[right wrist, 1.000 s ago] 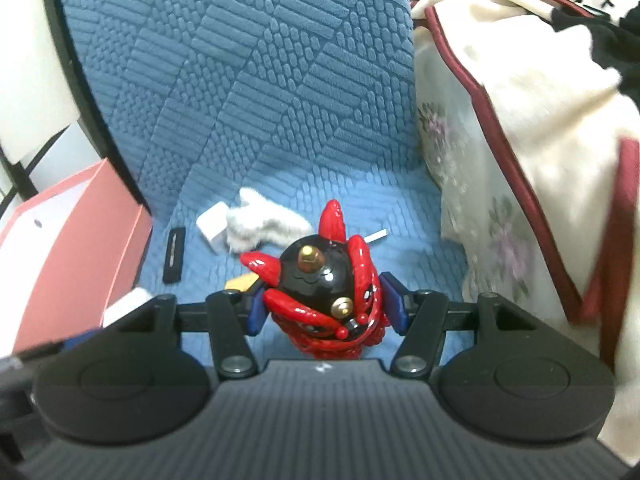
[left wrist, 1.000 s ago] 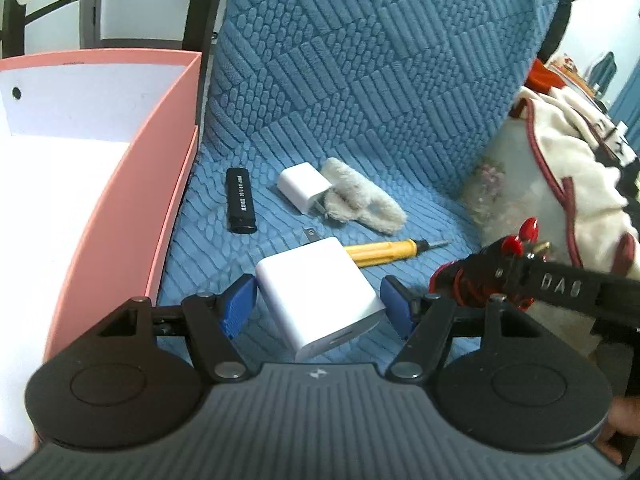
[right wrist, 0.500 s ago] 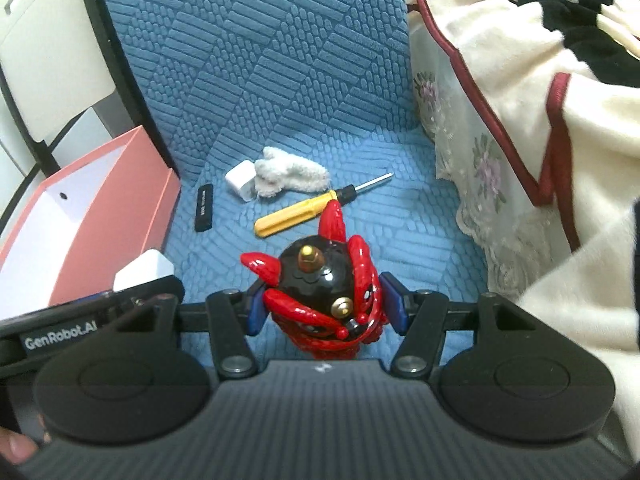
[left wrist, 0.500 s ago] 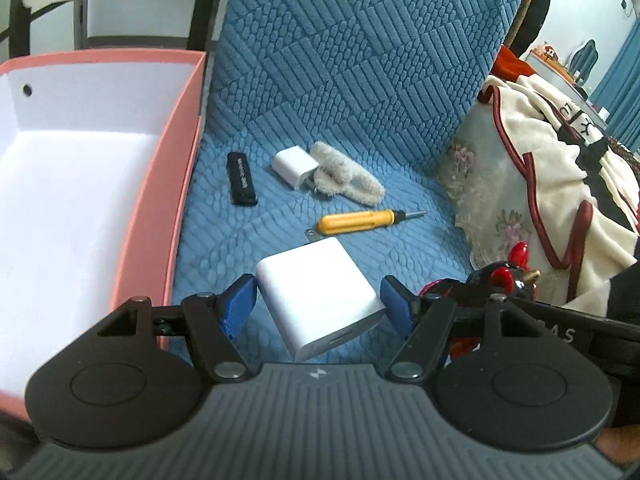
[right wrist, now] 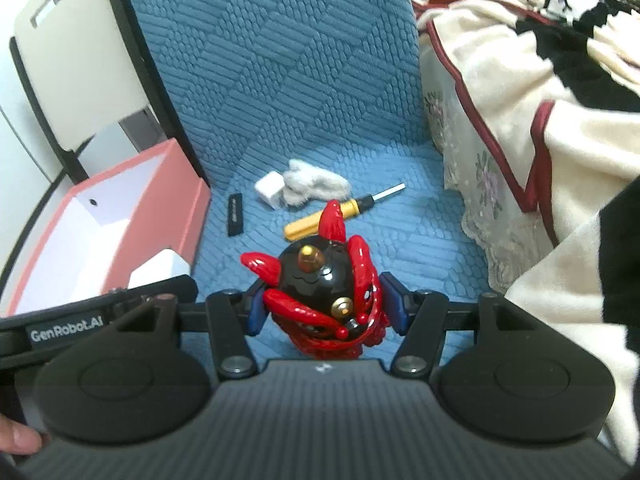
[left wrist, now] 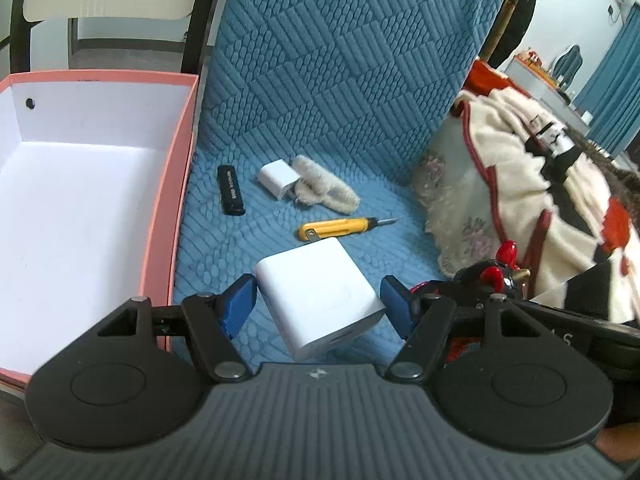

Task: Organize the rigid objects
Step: 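Lift the red devil figurine with the right gripper toward the box, then lower the figurine into the white box and open the right gripper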

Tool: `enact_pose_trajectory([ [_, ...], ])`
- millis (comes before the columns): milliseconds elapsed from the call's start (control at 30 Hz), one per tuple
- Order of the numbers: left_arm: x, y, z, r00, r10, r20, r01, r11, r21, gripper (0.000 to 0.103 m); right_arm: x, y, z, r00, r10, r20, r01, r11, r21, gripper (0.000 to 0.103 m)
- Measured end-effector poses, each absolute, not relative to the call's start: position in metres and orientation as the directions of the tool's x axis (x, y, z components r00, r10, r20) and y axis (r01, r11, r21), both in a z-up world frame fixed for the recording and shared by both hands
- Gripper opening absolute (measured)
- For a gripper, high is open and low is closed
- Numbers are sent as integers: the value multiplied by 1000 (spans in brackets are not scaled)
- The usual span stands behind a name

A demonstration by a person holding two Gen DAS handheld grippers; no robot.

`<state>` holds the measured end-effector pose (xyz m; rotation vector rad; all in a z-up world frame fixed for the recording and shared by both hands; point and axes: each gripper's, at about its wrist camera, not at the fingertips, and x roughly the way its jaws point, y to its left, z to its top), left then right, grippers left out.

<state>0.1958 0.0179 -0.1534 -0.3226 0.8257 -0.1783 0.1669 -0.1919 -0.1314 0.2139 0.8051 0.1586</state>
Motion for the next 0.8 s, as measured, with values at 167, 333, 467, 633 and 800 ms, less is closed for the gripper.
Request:
enact_pose_trajectory([
  [167, 196, 25, -125, 688, -292, -665, 52, 933, -356, 73, 166, -185, -104, 708, 236, -666, -85, 964, 252, 60],
  [333, 197, 36, -96, 713, -290, -638, 60, 932, -357, 73, 167, -176, -75, 729, 255, -635, -115, 960, 254, 60],
  [467, 200, 52, -75, 726, -295, -621, 33, 917, -396, 73, 170, -163, -52, 745, 281, -605, -149, 954, 259, 60],
  [633, 204, 70, -51, 743, -285, -606, 28, 917, -398, 73, 175, -144, -27, 758, 315, -571, -192, 945, 265, 60],
  [800, 210, 95, -31, 760, -244, -602, 7, 930, -368, 73, 179, -116, -5, 763, 351, -543, -250, 935, 253, 60],
])
